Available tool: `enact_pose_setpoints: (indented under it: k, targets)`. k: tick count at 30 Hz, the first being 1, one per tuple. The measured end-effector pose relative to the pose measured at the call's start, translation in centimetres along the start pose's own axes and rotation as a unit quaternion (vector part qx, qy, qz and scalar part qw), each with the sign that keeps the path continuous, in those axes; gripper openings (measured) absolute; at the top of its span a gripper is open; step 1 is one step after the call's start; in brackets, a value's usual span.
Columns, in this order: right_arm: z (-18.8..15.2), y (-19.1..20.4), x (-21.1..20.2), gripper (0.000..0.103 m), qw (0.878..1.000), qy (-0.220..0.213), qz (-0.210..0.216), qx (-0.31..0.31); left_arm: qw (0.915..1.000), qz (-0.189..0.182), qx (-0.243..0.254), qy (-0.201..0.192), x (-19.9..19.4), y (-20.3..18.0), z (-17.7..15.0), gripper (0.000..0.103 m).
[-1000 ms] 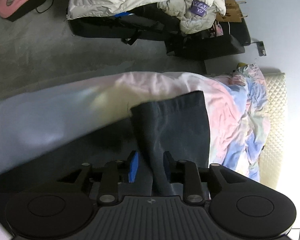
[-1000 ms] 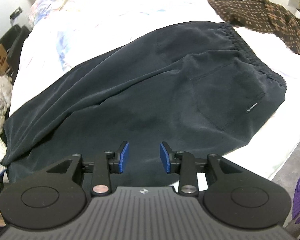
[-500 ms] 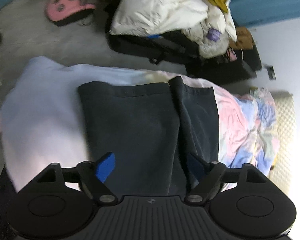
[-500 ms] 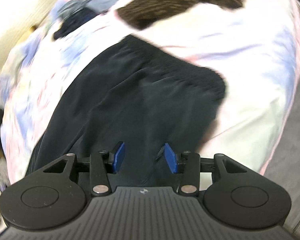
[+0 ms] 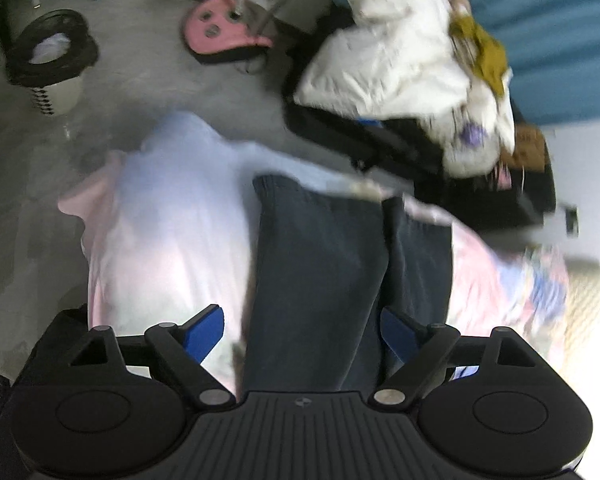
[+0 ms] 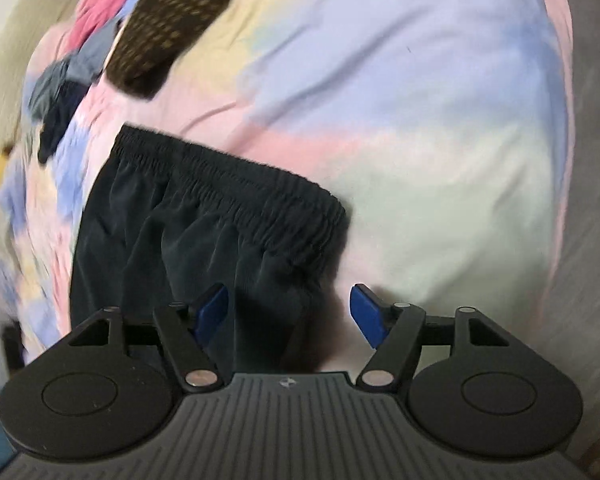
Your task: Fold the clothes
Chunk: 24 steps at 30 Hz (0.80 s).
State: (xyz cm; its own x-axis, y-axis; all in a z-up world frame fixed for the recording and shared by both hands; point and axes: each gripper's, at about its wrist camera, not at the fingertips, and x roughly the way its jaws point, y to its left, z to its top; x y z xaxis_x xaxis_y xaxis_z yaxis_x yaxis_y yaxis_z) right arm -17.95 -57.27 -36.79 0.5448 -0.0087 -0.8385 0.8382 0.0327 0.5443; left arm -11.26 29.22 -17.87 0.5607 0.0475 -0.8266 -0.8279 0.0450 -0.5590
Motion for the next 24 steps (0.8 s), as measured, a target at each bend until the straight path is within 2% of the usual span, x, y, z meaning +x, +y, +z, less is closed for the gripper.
enact_pose_setpoints:
  k: [2, 4, 7, 8, 9, 11, 12, 15, 17, 21, 24]
  targets:
    - [-0.2, -0.5, 1.5, 0.069, 0.999, 0.011, 0.018, 0.041, 0.9998, -0.004, -0.017, -0.011, -1.0, 0.0, 0.7, 0.087]
    - [-0.9, -0.5, 3.6, 0.068, 0.995, 0.043, 0.035, 0.077, 0.9995, -0.005, -0.021, -0.023, -1.8, -0.5, 1.0, 0.087]
    - [-1.8, 0.5, 4.8, 0.061, 0.996, 0.04, 0.031, 0.074, 0.9994, -0.001, -0.016, -0.03, -2.3, -1.3, 0.8, 0.087]
    - [-1.9, 0.9, 4.9, 0.054, 0.996, 0.031, 0.028, 0.075, 0.9995, -0.003, -0.016, -0.029, -2.4, -1.3, 0.7, 0.087]
    - [-1.9, 1.2, 4.9, 0.038, 0.997, 0.02, 0.025, 0.074, 0.9995, -0.005, -0.016, -0.026, -2.4, -1.2, 0.7, 0.087]
    - [-1.8, 2.2, 4.6, 0.017, 0.999, 0.011, 0.023, 0.048, 0.9996, -0.007, -0.016, -0.021, -2.1, -1.0, 0.8, 0.087]
    - [-1.7, 2.8, 4.2, 0.011, 0.999, 0.007, 0.023, 0.031, 0.9996, -0.009, -0.019, -0.019, -1.9, -0.8, 0.8, 0.087]
    - [-1.6, 5.7, 1.5, 0.006, 0.998, -0.024, 0.037, -0.04, 0.9991, -0.011, -0.039, -0.014, -0.6, 0.0, 1.1, 0.087]
    - [-1.3, 6.1, 0.1, 0.005, 0.998, -0.044, 0.033, -0.039, 0.9984, -0.012, -0.055, -0.006, 0.3, 0.6, 1.3, 0.087]
    - [-1.0, 4.9, 1.3, 0.005, 0.997, -0.043, -0.031, -0.053, 0.9969, -0.013, -0.077, 0.008, 2.8, 1.6, 1.8, 0.087]
    - [-1.6, 4.7, 1.6, 0.006, 0.997, -0.037, -0.047, -0.052, 0.9961, -0.009, -0.086, 0.017, 5.1, 2.0, 2.3, 0.087]
